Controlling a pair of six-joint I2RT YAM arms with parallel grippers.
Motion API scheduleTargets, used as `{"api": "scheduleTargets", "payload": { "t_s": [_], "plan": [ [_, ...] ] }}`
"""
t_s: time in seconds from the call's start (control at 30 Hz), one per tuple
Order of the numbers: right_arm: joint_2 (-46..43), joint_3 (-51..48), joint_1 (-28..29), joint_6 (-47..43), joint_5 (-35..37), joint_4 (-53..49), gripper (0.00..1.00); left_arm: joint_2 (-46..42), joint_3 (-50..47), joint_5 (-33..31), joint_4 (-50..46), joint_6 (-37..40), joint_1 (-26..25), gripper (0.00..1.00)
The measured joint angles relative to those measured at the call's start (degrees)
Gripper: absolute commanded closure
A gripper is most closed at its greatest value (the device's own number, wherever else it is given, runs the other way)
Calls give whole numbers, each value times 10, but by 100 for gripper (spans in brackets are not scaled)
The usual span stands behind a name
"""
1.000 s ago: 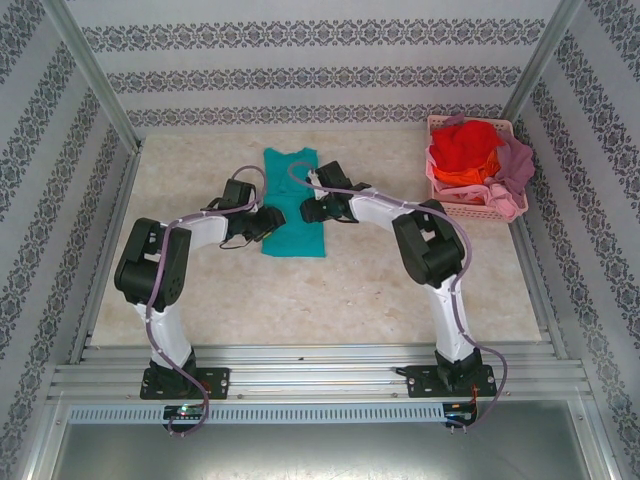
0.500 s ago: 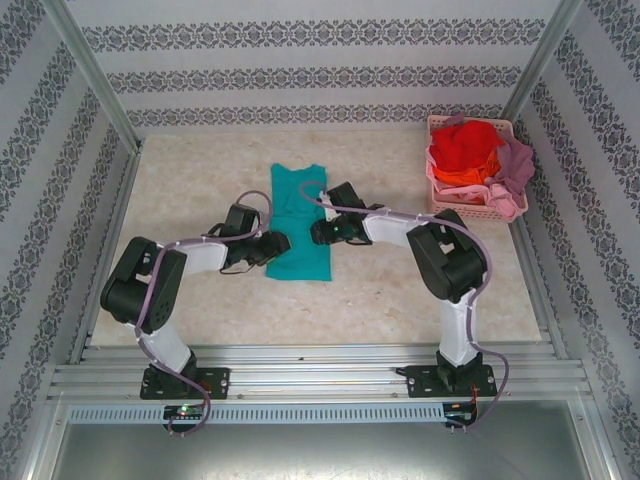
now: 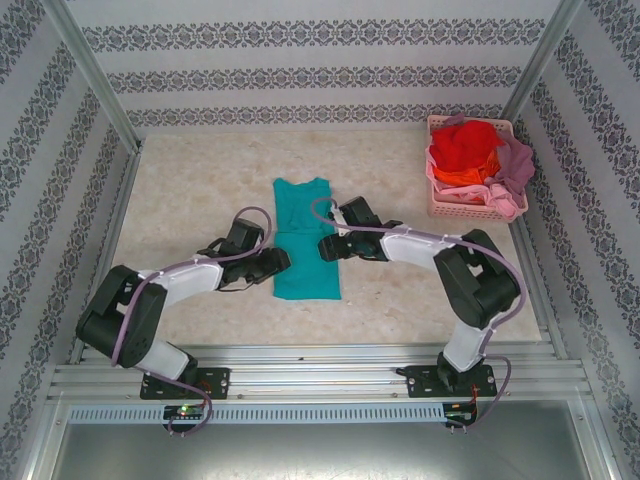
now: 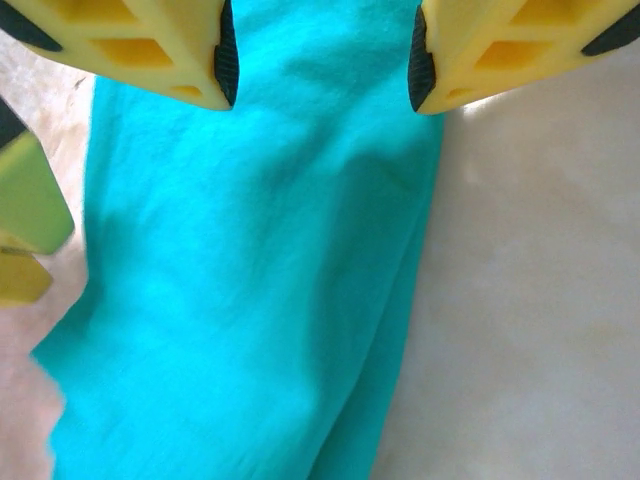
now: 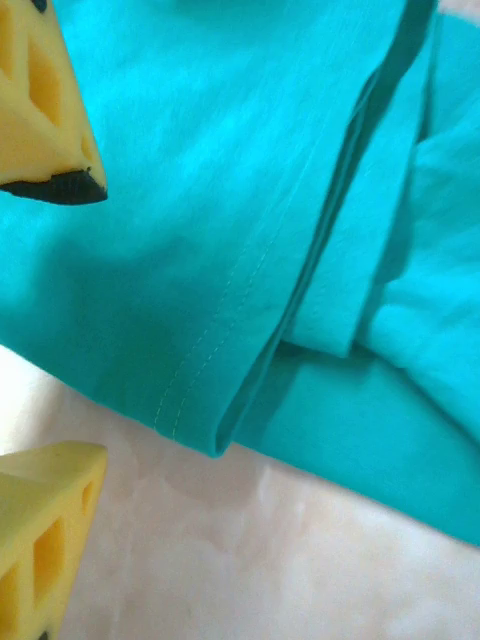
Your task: Fold and stack the t-shirts
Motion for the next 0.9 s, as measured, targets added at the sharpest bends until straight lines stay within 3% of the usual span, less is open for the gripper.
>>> {"api": "scheduleTargets", "payload": {
  "t_s": [0.2,0.37,0.6,0.9],
  "plan": [
    [-104,-52,17,-160,7,23,25,-65,17,-19,-28,19,78,37],
    [-139,-76,87,-313,-10,10,23,-81,18,-18,-69,42,148,30],
    [-117,-56,204,-442,35,-53,33,-103,17,-16,-97,58,166,28],
    [-31,-18,225,-493,75,-70,40,-103,9,-12,-104,66,169,28]
  ]
}}
